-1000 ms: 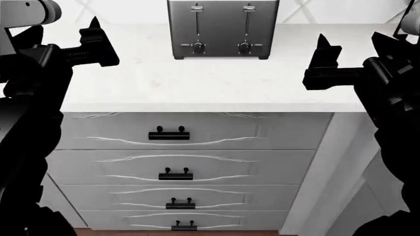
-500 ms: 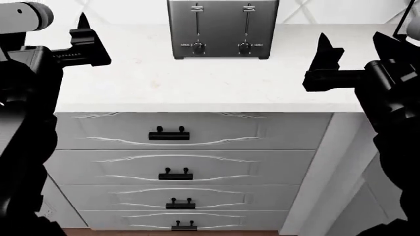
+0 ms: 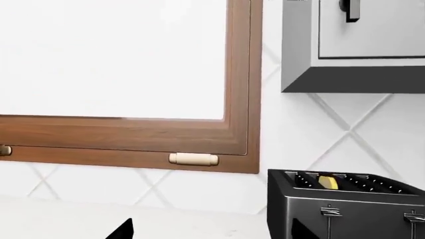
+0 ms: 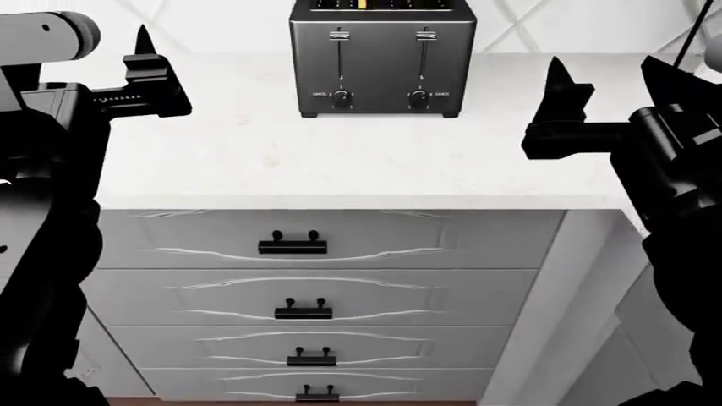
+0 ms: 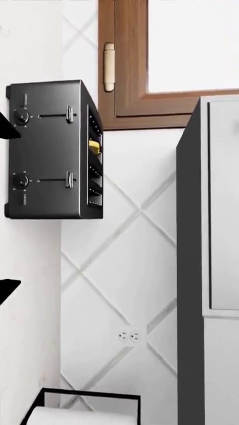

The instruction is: Push down the lever of the toaster to turn it on.

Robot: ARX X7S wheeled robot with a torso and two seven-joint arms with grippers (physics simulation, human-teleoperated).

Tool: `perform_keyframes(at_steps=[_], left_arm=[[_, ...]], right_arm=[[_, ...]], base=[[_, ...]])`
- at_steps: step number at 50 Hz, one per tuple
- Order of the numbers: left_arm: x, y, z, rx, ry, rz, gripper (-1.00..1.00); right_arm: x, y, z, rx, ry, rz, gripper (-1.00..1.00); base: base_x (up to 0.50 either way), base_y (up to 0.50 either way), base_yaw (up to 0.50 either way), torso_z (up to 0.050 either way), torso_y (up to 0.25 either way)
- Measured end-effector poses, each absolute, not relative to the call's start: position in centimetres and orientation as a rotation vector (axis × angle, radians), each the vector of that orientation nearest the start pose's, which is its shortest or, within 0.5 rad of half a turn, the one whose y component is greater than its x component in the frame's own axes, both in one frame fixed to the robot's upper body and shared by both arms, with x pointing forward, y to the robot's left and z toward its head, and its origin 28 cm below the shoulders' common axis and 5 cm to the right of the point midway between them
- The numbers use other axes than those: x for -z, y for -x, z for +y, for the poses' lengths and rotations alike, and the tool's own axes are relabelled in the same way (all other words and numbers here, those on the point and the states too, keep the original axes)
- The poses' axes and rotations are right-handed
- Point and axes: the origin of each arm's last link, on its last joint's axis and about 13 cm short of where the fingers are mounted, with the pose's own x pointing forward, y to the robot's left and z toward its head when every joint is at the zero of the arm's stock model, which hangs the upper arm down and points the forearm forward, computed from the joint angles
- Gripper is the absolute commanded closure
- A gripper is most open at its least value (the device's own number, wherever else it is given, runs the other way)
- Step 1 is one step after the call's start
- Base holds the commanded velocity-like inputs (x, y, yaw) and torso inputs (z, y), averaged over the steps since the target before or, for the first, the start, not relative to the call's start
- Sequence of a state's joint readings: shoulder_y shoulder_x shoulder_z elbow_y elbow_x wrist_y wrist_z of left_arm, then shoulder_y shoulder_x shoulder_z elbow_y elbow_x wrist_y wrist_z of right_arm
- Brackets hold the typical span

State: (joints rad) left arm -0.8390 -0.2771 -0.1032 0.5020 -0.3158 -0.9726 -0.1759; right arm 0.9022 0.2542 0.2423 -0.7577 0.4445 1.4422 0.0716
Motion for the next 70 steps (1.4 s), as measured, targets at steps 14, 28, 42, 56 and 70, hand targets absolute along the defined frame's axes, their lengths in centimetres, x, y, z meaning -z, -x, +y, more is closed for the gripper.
perform_keyframes(at_steps=[14,28,42,56,70], left_arm=[[-27.43,-27.76,26.34,-0.128,-0.002,-0.387,-1.00],[-27.47,-27.68,26.47,-0.135,-0.007,-0.393,-1.00],[-27.47,-27.85,26.36,-0.132,-0.007,-0.392,-1.00],[-27.48,-27.90,26.33,-0.132,-0.007,-0.392,-1.00],[-27.47,-27.85,26.37,-0.133,-0.007,-0.393,-1.00]], right_arm=[[-28.19,-23.99,-15.29,-0.031,-0.013,-0.248,-1.00],[-28.22,-23.97,-15.19,-0.043,-0.025,-0.246,-1.00],[-28.25,-23.96,-15.27,-0.044,-0.042,-0.243,-1.00],[-28.27,-23.97,-15.27,-0.046,-0.047,-0.242,-1.00],[-28.27,-23.96,-15.24,-0.047,-0.050,-0.242,-1.00]], base=[[0.00,0.48,0.00,0.000,0.000],[0.09,0.34,0.00,0.000,0.000],[0.24,0.08,0.00,0.000,0.000],[0.24,0.07,0.00,0.000,0.000],[0.24,0.07,0.00,0.000,0.000]])
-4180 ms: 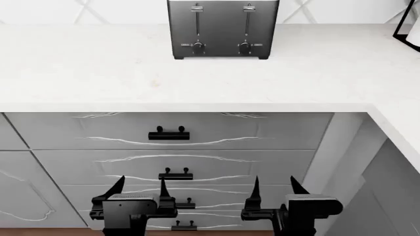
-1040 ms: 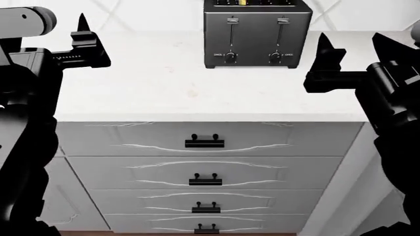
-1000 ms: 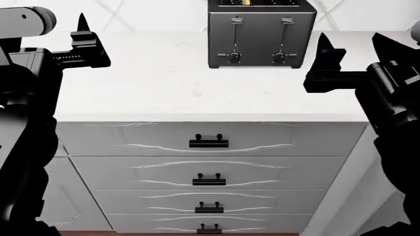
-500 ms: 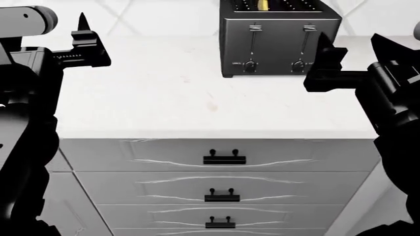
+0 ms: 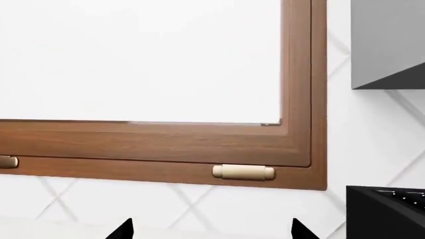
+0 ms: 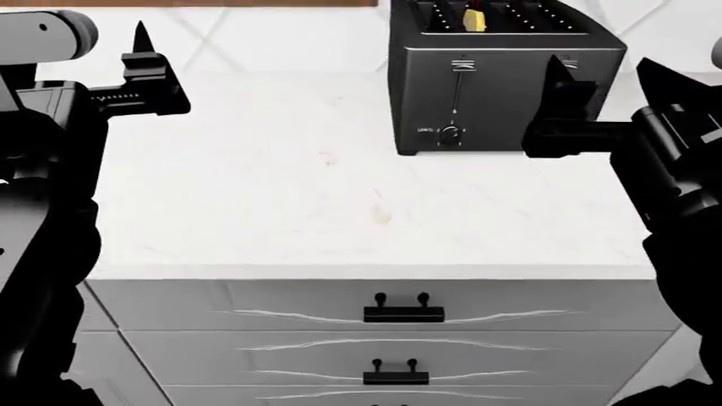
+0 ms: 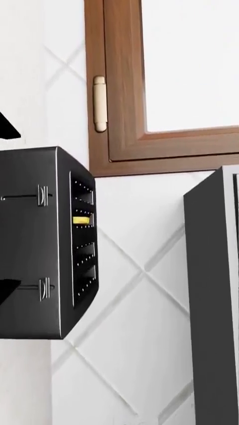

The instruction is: Push down the lever of the toaster to turn it on.

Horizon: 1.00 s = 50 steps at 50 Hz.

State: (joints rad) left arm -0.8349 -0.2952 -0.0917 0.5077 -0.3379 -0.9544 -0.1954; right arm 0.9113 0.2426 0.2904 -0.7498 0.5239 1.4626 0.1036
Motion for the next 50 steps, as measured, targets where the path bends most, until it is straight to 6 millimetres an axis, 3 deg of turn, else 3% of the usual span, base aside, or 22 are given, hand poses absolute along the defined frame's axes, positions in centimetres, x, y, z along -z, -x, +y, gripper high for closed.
perform_keyframes(at_steps=[50], left_arm=[[-27.42,-27.86,26.38,-0.134,-0.007,-0.393,-1.00]], right_arm=[[-28.28,-23.95,-15.22,-0.052,-0.061,-0.244,-1.00]], base=[[0.24,0.02,0.00,0.000,0.001]])
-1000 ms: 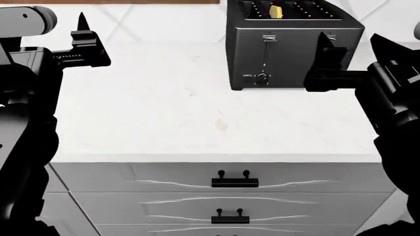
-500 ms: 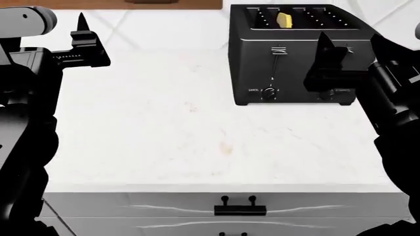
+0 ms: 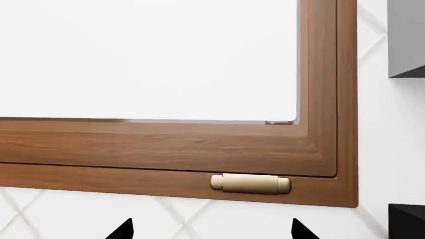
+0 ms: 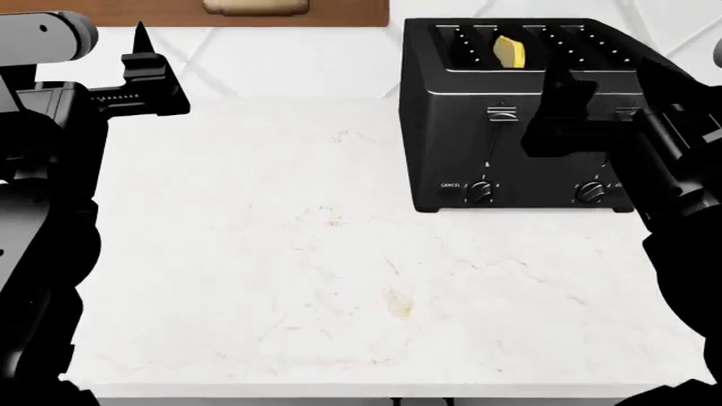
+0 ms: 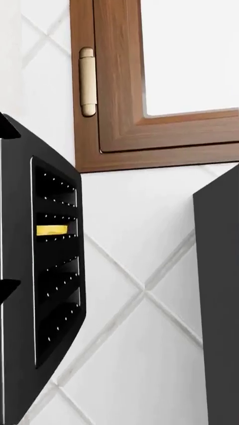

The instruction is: Push down the lever of the toaster to turn it on.

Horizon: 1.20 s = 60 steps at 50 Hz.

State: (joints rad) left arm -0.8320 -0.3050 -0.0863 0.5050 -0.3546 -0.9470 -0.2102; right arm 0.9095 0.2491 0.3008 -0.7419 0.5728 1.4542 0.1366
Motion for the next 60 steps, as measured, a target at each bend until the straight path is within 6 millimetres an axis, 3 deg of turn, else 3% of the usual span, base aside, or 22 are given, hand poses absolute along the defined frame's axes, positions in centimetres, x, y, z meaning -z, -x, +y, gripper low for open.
perform_keyframes(at_steps=[24,44,60], left_arm=[[-27.4,-27.8,26.4,-0.136,-0.007,-0.394,-1.00],[-27.4,-27.8,26.4,-0.136,-0.007,-0.395,-1.00],[-27.5,-27.8,26.4,-0.135,-0.007,-0.398,-1.00]], right_arm=[[-28.4,-23.9,-15.2,-0.052,-0.067,-0.233,-1.00],[-30.9,-23.1,-14.4,-0.098,-0.019,-0.114,-1.00],[-30.9,-22.9,-14.0,-0.078,0.003,-0.025,-1.00]], base=[[0.13,0.02,0.00,0.000,0.000],[0.00,0.00,0.00,0.000,0.000],[0.00,0.00,0.00,0.000,0.000]])
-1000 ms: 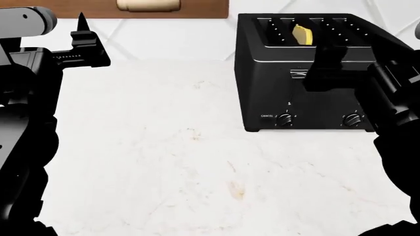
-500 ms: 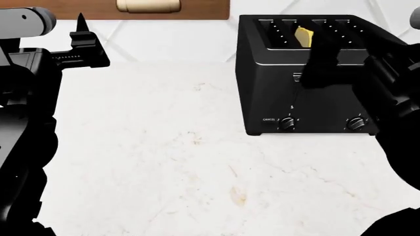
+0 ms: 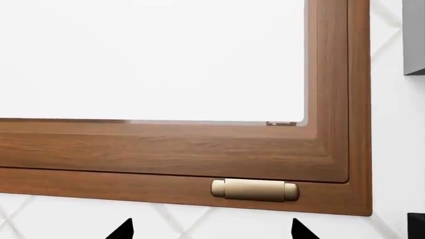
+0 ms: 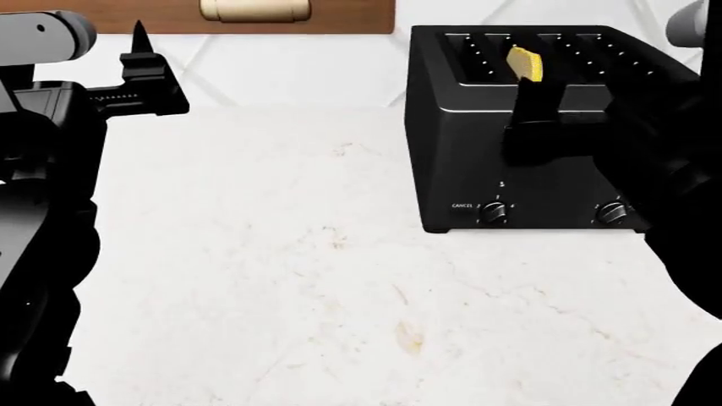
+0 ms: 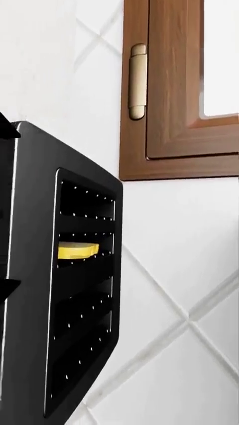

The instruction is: Push down the lever of the toaster to turn it on.

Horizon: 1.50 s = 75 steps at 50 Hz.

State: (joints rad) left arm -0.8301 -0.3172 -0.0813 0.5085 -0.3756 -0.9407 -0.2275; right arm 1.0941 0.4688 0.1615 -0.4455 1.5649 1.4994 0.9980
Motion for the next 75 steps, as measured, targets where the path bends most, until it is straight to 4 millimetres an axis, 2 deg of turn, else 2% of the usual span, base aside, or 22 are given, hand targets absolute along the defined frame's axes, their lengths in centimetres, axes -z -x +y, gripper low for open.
perform_keyframes(at_steps=[43,75], left_arm=[[-27.4,-27.6,26.5,-0.134,-0.005,-0.394,-1.00],[-27.3,-27.6,26.5,-0.133,-0.005,-0.395,-1.00]], right_arm=[[-29.1,-24.5,-12.9,0.013,-0.028,0.090,-1.00],[-28.9,-24.5,-12.7,-0.019,-0.016,0.090,-1.00]], base=[[0.00,0.00,0.00,0.000,0.000],[0.00,0.00,0.00,0.000,0.000]])
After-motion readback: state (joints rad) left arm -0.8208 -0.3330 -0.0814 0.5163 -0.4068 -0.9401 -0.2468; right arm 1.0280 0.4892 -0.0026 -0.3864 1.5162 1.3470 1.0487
